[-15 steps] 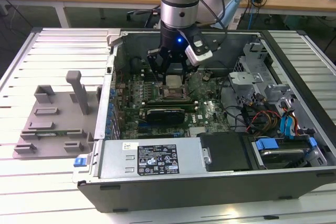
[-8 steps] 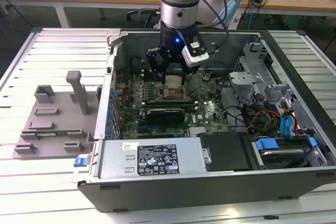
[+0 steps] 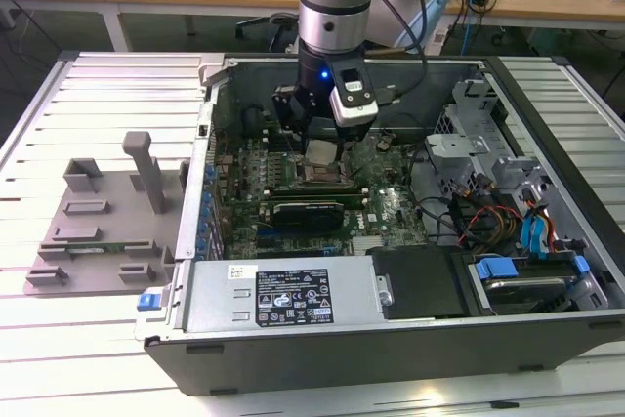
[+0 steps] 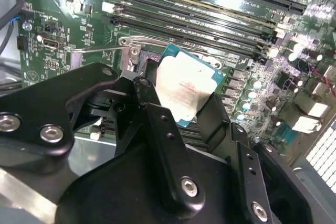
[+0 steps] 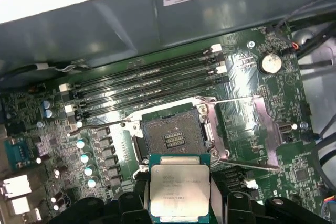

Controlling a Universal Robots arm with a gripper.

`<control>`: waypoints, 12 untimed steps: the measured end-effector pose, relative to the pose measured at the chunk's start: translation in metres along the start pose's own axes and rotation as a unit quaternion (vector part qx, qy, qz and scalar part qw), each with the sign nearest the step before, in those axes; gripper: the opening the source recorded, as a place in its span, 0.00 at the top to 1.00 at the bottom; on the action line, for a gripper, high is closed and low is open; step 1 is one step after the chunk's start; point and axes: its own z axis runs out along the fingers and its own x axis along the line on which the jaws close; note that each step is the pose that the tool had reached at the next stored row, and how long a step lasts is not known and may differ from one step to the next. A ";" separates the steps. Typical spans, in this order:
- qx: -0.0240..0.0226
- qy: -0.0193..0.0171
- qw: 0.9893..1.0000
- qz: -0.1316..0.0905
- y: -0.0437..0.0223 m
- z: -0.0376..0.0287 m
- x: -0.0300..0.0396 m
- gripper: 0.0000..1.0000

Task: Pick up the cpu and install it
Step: 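Place the cpu into insertion slot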

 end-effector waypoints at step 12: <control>0.001 0.003 0.997 0.072 0.0000 0.0006 0.0000 0.45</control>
